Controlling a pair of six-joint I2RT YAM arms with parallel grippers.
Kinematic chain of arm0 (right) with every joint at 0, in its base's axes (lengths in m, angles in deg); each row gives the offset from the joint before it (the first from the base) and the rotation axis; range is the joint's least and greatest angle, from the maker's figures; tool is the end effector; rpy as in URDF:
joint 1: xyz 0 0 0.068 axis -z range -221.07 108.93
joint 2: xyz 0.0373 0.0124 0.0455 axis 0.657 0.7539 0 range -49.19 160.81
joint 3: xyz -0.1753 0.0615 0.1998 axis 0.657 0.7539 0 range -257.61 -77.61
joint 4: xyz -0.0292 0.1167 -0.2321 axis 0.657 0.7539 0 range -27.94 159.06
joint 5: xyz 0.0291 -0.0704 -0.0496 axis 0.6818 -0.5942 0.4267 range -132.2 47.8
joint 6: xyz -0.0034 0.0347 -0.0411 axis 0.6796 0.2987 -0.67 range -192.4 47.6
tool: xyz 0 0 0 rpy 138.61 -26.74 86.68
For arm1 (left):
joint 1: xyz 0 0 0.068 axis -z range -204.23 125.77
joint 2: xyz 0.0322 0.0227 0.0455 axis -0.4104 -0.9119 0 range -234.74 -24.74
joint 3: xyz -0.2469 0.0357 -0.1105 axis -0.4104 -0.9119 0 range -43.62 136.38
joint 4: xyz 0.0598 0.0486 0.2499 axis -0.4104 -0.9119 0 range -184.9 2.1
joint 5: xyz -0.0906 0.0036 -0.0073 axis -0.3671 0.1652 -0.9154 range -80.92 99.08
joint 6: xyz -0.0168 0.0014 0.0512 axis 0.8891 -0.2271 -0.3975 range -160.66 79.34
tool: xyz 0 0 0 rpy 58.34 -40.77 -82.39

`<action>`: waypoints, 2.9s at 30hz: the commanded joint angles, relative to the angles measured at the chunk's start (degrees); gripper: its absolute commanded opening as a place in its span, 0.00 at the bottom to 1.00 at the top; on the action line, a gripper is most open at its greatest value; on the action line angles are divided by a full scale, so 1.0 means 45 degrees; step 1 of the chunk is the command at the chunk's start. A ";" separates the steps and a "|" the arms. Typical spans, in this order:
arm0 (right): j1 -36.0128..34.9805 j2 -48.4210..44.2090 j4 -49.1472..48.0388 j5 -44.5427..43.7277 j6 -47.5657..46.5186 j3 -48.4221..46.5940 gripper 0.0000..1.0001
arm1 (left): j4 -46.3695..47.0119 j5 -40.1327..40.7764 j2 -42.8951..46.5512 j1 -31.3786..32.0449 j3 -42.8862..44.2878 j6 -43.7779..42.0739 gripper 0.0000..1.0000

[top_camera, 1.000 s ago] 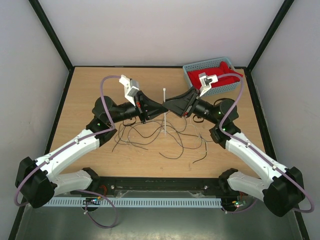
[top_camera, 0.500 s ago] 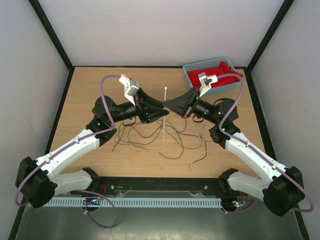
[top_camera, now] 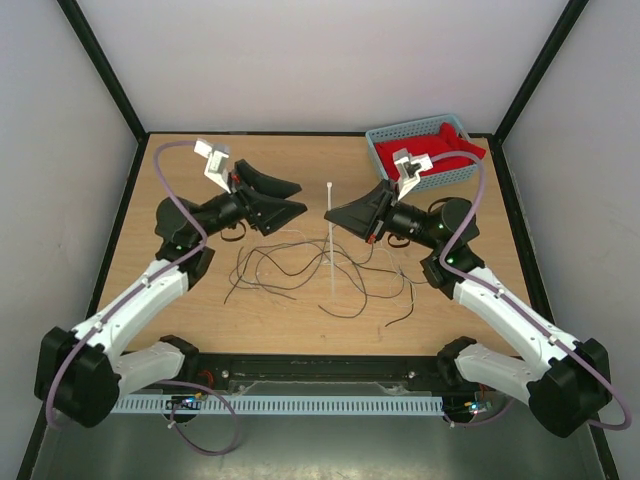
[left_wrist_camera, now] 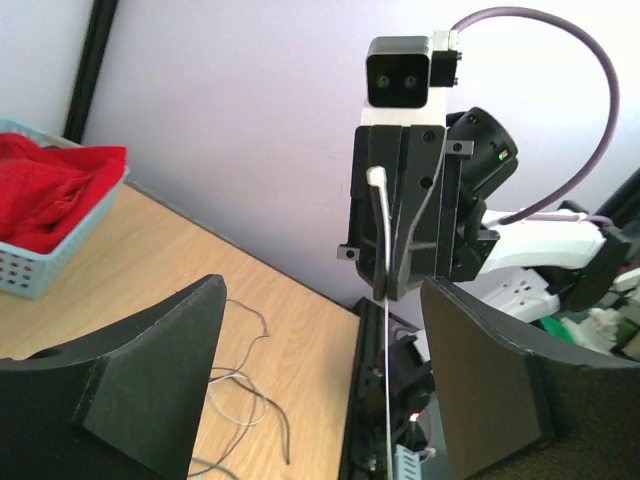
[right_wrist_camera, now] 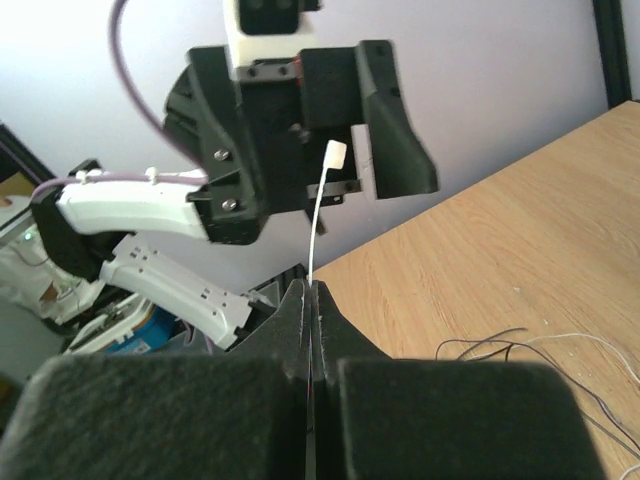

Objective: Zip-tie the wires
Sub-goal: Pick up the ribbon at the center of the board, then tie the cable at the center of the board.

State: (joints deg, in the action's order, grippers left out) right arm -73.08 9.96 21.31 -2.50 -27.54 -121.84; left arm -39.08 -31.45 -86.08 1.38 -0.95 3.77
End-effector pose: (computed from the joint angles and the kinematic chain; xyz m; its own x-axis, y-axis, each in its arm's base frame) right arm 0.1813 0.1400 0.3792 -0.3696 0.4089 -0.8344 -0.8953 0.0836 0.4375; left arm 0.1994 -0.1211 0.3744 -0.2612 -0.4648 -0.8460 0.9136 0.1640 -0.3722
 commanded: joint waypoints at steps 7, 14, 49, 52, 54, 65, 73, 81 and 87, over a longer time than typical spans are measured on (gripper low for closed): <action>-0.0180 0.0084 -0.1432 0.0923 -0.0240 0.0402 0.00 | 0.3857 -0.0742 -0.1638 0.0844 0.0630 0.1753 0.72; -0.0268 0.0341 -0.1854 0.0826 -0.0058 0.0573 0.00 | 0.3850 -0.0435 -0.1639 0.1380 0.0690 0.1295 0.59; -0.0270 -0.2997 0.4302 -0.3888 -0.5940 0.0989 0.57 | 0.2462 -0.2926 -0.5296 -0.2659 0.3372 0.1292 0.00; -0.0271 -0.3353 0.4627 -0.4036 -0.6180 0.1345 0.58 | 0.3111 -0.3295 -0.6755 -0.3408 0.4173 0.1072 0.00; -0.0273 -0.3559 0.4698 -0.4065 -0.6351 0.1614 0.59 | 0.3028 -0.3831 -0.7945 -0.3690 0.5053 0.0775 0.00; -0.0281 -0.5384 0.4681 -0.4318 -0.7916 0.3124 0.54 | 0.3058 -0.4386 -1.3084 -0.4395 0.9222 -0.0497 0.00; -0.0297 -0.5802 0.5365 -0.4403 -0.8584 0.3037 0.54 | 0.2907 -0.4257 -1.5777 -0.4466 1.1313 -0.0640 0.00; -0.0274 -0.5692 0.5446 -0.4444 -0.8758 0.3205 0.54 | 0.2742 -0.4217 -1.5958 -0.4370 1.0050 -0.1221 0.00; -0.0276 -0.5522 0.5202 -0.4077 -0.9212 0.3487 0.53 | 0.2824 -0.3883 -1.4648 -0.3924 0.7512 -0.2300 0.00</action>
State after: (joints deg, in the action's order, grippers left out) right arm -74.11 -15.02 45.88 -22.06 -66.75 -107.48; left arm -28.74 -49.11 -157.55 -17.64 37.37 -2.31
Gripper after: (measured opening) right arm 0.535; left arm 0.005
